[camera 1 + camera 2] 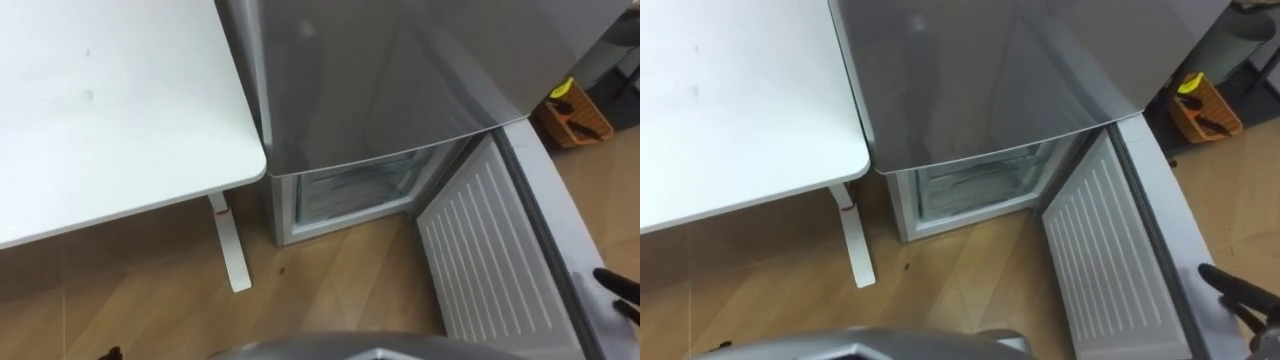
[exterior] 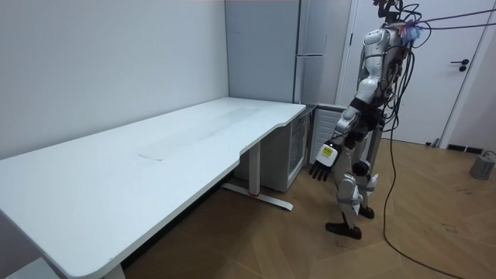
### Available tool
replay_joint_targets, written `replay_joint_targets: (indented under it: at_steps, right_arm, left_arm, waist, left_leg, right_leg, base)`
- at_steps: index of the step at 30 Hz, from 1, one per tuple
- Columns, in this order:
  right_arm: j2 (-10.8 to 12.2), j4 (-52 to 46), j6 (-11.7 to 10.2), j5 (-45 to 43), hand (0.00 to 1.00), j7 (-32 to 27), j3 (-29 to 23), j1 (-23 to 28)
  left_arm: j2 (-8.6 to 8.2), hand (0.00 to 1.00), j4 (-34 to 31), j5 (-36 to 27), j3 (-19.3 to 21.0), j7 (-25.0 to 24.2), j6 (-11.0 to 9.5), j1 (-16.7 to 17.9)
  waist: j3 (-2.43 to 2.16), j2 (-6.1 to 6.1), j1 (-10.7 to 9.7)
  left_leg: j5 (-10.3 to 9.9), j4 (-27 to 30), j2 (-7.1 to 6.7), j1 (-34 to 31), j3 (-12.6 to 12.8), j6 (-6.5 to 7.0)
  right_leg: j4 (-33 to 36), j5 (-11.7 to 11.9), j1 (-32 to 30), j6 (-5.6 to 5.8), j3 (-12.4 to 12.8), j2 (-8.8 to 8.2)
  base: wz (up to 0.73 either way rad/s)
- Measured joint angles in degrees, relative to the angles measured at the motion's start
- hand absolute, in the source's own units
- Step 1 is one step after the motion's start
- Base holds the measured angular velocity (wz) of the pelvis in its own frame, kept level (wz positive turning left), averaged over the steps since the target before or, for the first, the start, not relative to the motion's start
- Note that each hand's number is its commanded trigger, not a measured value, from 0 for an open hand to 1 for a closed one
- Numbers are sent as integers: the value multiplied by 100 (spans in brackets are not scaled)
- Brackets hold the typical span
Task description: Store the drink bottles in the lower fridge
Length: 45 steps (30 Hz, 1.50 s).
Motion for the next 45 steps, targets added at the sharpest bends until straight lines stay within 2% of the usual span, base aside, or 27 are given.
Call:
replay_joint_targets:
  at_steps: [4, 7, 9, 10, 13, 16, 18, 20, 22, 23, 24, 25, 27, 29, 30, 32, 34, 35, 36, 37, 38, 39, 40, 41, 42, 43, 45]
  right_arm:
    - [-81, -41, 99, -86, 0, -291, 15, -58]
    - [-333, -39, 110, -85, 0, -617, 0, -298]
    - [-630, -37, 94, -12, 0, -883, -3, -498]
    - [-740, -37, 52, 83, 0, -968, -12, -556]
    - [-780, 16, 44, 347, 0, -1075, -232, -604]
    - [-775, 68, 151, 668, 0, -1109, -236, -596]
    - [-733, 115, 175, 1418, 0, -1100, -229, -490]
    - [-663, 263, 200, 1738, 0, -1037, -230, -430]
    - [-376, 291, 172, 2085, 0, -885, -243, -224]
    - [-273, 293, 170, 2249, 0, -836, -243, -148]
    - [-29, 337, 160, 2597, 0, -739, -214, 30]
    - [141, 341, -65, 2685, 0, -649, -169, 152]
    - [359, 369, -198, 2980, 0, -464, -82, 255]
    - [527, 505, -268, 3324, 0, -281, 158, 257]
    - [673, 568, -299, 3604, 0, -157, 338, 248]
    - [940, 781, -340, 3746, 0, 81, 553, 229]
    - [1201, 943, -260, 3999, 0, 307, 998, 239]
    - [1278, 942, -253, 4096, 0, 372, 1091, 233]
    - [1404, 940, -296, 4273, 0, 544, 1249, 226]
    - [1522, 941, -320, 4470, 0, 712, 1537, 222]
    - [1552, 940, -320, 4595, 0, 790, 1748, 218]
    - [1575, 940, -337, 4826, 0, 942, 1941, 174]
    - [1579, 939, -371, 4912, 0, 1026, 1988, 169]
    - [1631, 934, -414, 5053, 0, 1167, 2149, 171]
    - [1634, 896, -459, 5137, 0, 1307, 2361, 159]
    - [1657, 741, -528, 5272, 0, 1374, 2665, 160]
    - [1687, 449, -624, 5355, 0, 1428, 3149, 202]
  left_arm:
    - [22, 0, 1, -5, -1, -36, 10, -16]
    - [22, 0, 9, 25, 11, -35, 9, 4]
    - [37, 0, 4, 65, 14, -35, 9, -1]
    - [54, 0, -12, 76, 14, -35, 10, 4]
    - [102, 0, -104, 94, 14, -40, 20, 3]
    - [124, 0, -129, 92, 15, -47, 76, 46]
    - [126, 0, -238, 94, 11, -47, 145, 54]
    - [126, 0, -267, 137, 13, -59, 200, 69]
    - [129, 0, -351, 319, 13, -79, 231, 95]
    - [128, 0, -360, 402, 9, -82, 240, 93]
    - [125, 0, -371, 480, -5, -84, 245, 45]
    - [118, 0, -366, 480, -21, -82, 243, 53]
    - [116, 0, -370, 472, -108, -68, 244, 28]
    - [72, 0, -317, 468, -247, -39, 236, -2]
    - [22, 0, -182, 476, -348, -39, 211, -43]
    - [-88, 0, -7, 597, -444, -48, 208, -222]
    - [-284, 0, 194, 737, -648, -68, 143, -274]
    - [-331, 0, 250, 737, -715, -84, 122, -279]
    - [-408, 0, 310, 731, -793, -104, 105, -279]
    - [-423, 0, 361, 699, -917, -100, 113, -306]
    - [-428, 0, 363, 681, -1018, -82, 123, -326]
    - [-479, 0, 362, 679, -1158, -63, 127, -316]
    - [-497, 0, 362, 667, -1219, -64, 146, -310]
    - [-486, 0, 362, 632, -1303, -71, 187, -307]
    - [-458, 0, 363, 624, -1367, -69, 201, -320]
    - [-440, 0, 407, 623, -1455, -50, 205, -383]
    - [-418, 0, 519, 625, -1712, -41, 279, -533]
  waist:
    - [2, 2, -38]
    - [-3, 50, -136]
    - [-13, 111, -179]
    - [-3, 156, -178]
    - [3, 203, -185]
    - [13, 224, -175]
    - [18, 243, -121]
    - [22, 265, -108]
    - [13, 278, -87]
    - [7, 337, -77]
    - [-10, 342, -16]
    - [0, 385, 56]
    - [-28, 450, 79]
    - [-27, 465, 221]
    - [-17, 502, 328]
    - [-24, 542, 342]
    - [-18, 687, 369]
    - [1, 731, 396]
    - [9, 844, 416]
    - [-8, 909, 439]
    - [-20, 943, 480]
    - [-2, 1034, 602]
    - [7, 1059, 626]
    - [23, 1040, 633]
    - [13, 975, 664]
    - [38, 881, 725]
    - [63, 793, 775]
  left_leg:
    - [1, 1, -10, -23, -17, 3]
    - [1, 25, -4, -73, -16, 5]
    - [1, 88, 1, -118, -18, 4]
    - [0, 86, 4, -121, -22, 4]
    - [0, 71, 4, -164, -113, 3]
    - [1, 65, -2, -169, -109, 2]
    - [-1, 69, -3, -181, -113, 2]
    - [-2, 92, -1, -199, -126, 3]
    - [-2, 85, 8, -157, -126, 1]
    - [-3, 102, 13, -147, -127, -2]
    - [-6, 101, 23, -94, -123, -8]
    - [-17, 103, 38, -51, -115, -26]
    - [-59, 152, 82, -5, -119, -52]
    - [-104, 147, 107, 99, -171, -69]
    - [-175, 185, 119, 69, -313, -65]
    - [-244, 330, 180, 6, -315, -81]
    - [-254, 362, 180, -11, -299, -80]
    - [-252, 358, 178, -17, -269, -77]
    - [-242, 358, 166, -57, -248, -59]
    - [-219, 338, 150, -74, -252, -43]
    - [-208, 329, 139, -73, -253, -37]
    - [-161, 283, 82, -72, -275, 4]
    - [-142, 258, 59, -78, -266, 26]
    - [-130, 262, 32, -119, -264, 46]
    - [-123, 269, 22, -171, -265, 56]
    - [-114, 268, 21, -194, -272, 65]
    - [-112, 256, 34, -241, -276, 67]
  right_leg:
    - [5, 0, -19, 0, -12, -7]
    - [9, 0, -54, 0, -18, -4]
    - [9, 0, -85, 0, -27, 0]
    - [7, 0, -85, 0, -37, 3]
    - [4, 0, -85, 0, -104, 7]
    - [0, 0, -86, 0, -113, 7]
    - [-7, 0, -83, 0, -104, 8]
    - [-6, 0, -100, 0, -119, 7]
    - [-4, 0, -82, 0, -121, 15]
    - [-2, 0, -72, 0, -115, 19]
    - [2, 0, -57, -1, -66, 33]
    - [-2, 2, -36, -4, -16, 48]
    - [-1, 10, -2, -17, 71, 89]
    - [2, 41, 1, -68, 231, 157]
    - [1, 64, 0, -102, 323, 219]
    - [-1, 77, -3, -122, 383, 280]
    - [3, 78, -25, -126, 398, 271]
    - [-12, 77, -62, -123, 432, 268]
    - [-11, 76, -118, -120, 451, 254]
    - [-4, 75, -158, -116, 451, 243]
    - [0, 75, -193, -109, 500, 249]
    - [29, 106, -290, -86, 571, 215]
    - [51, 115, -324, -71, 587, 194]
    - [121, 112, -408, -61, 596, 168]
    - [128, 115, -470, -53, 613, 160]
    - [119, 143, -499, -44, 621, 162]
    - [87, 198, -506, -41, 649, 181]
  base:
    - [0]
    - [0]
    - [0]
    - [0]
    - [10]
    - [3]
    - [2]
    - [4]
    - [0]
    - [-5]
    - [-16]
    - [-18]
    - [-26]
    - [-54]
    - [-43]
    - [-18]
    - [-7]
    - [-17]
    - [-12]
    - [-8]
    - [-19]
    - [-24]
    - [-25]
    - [-10]
    - [-15]
    - [-15]
    - [-17]
